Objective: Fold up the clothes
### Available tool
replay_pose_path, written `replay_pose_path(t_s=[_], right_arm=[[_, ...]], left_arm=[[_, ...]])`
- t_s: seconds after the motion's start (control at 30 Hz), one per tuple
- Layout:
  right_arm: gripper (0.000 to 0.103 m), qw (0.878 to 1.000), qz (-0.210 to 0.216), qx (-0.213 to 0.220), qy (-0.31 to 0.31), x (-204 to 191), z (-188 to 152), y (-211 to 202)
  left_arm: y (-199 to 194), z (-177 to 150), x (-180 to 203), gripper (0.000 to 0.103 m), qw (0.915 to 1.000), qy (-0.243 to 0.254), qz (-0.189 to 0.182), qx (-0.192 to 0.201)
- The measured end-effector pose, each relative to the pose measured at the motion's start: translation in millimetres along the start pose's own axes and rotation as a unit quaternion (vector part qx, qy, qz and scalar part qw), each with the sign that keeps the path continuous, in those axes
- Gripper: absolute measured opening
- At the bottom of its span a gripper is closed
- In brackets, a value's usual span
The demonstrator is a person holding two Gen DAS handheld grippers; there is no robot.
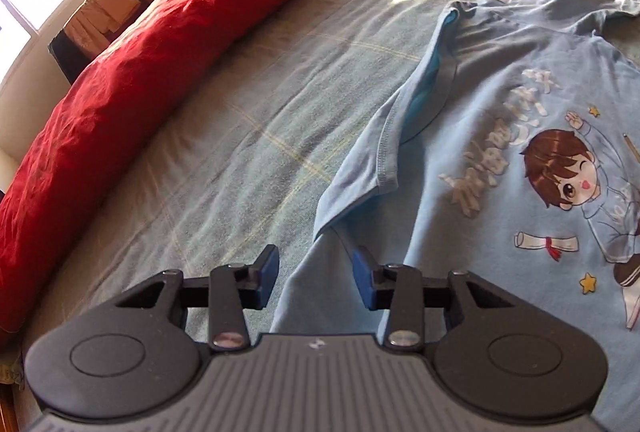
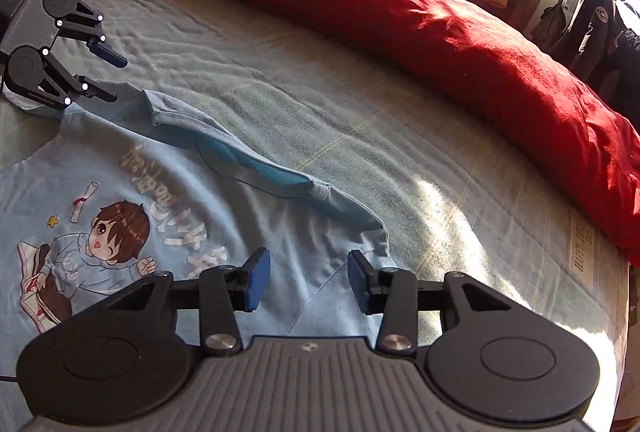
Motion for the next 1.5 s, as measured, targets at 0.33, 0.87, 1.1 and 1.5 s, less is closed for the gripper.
replay_pose_path(t_s=[0.33,0.87,1.1,1.5], right_arm=[[0.048,0.996,-0.007,-0.036,-0.087,16.0,21.3,73.1],[0.049,0.993,0.075,-0.033,-0.086,28.1,35.4,109.2],[0.003,0.995,0.087,-0.032,-0.041,36.0,33.7,107.8],[0.005,0.999,0.042,-0.02,-0.009,40.5,38.2,118.1]], left_arm=[[43.4,19.7,8.6,0.04,0.9943,0.102,-0.015,0.028],[46.5,31.4,-3.7,0.001,0.9945,0.065,-0.052,0.065],[60.9,41.0,-21.5,0.0,0.9981,0.026,-0.011,0.055],[101.3,38.3,-62.6,0.013,0.9897,-0.128,-0.054,0.032]])
Point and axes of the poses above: each gripper's, at about its wrist camera, not at the fingertips, and y roughly the way its jaws point, x to its right, z to its top, the point moved 5 cm from there along y, roughly the way its jaws point, and after that the axes turned 11 degrees about y, right-handed, at the moved point
